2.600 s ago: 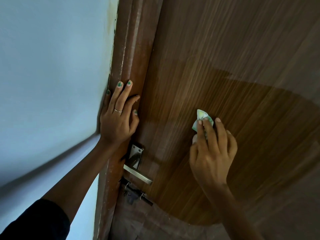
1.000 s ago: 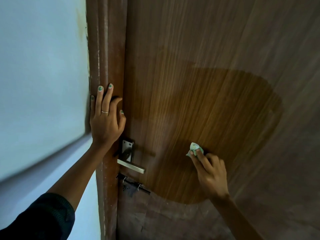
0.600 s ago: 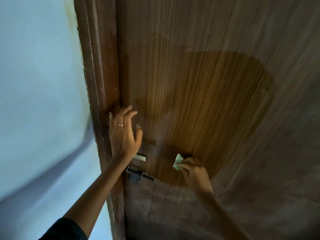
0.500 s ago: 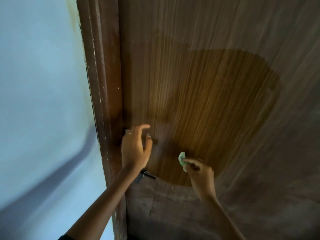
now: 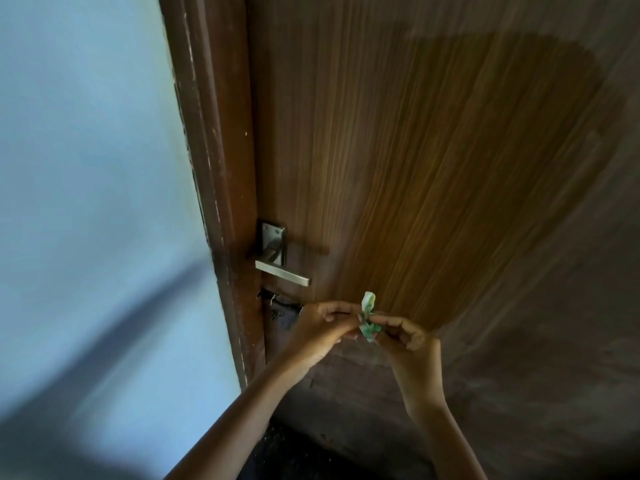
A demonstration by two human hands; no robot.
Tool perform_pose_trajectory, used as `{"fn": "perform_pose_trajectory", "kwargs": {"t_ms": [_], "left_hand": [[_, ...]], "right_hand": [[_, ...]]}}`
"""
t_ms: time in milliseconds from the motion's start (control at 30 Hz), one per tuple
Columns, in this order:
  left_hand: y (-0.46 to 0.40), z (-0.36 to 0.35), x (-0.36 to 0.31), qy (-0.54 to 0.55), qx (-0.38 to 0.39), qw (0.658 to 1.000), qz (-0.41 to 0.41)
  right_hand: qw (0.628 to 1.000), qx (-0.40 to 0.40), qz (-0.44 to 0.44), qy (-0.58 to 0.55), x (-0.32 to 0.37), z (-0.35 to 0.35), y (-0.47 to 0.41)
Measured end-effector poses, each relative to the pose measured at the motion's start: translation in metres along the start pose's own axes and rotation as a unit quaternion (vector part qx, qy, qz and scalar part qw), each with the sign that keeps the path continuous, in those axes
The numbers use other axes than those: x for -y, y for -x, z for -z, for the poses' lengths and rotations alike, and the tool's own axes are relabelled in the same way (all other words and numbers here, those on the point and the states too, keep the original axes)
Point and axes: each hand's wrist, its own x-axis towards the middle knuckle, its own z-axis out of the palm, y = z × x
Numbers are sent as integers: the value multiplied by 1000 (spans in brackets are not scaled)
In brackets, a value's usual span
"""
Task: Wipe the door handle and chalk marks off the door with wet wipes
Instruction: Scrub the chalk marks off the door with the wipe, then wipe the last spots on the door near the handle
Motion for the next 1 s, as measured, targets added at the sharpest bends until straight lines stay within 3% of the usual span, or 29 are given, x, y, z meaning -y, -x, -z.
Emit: {"fn": "perform_pose_trajectory", "kwargs": {"t_ms": [133,367,600,733,1000], "left_hand": [[14,10,8,19,-36,999,1],[55,37,39,-1,-182,983,36],[130,69,105,-90,-305,942,105],[174,75,141,-54,-323,932,153],[249,81,234,-12,-358,903,235]], "right_hand": [[999,28,-12,-26,-3,-9,2],[985,132,-77,-78,-30,-47,16],[944,260,-186,-77,-66,-97,74],[917,305,-251,-53,-85,-111,119],[905,277,-305,103,-153,-142,224]]}}
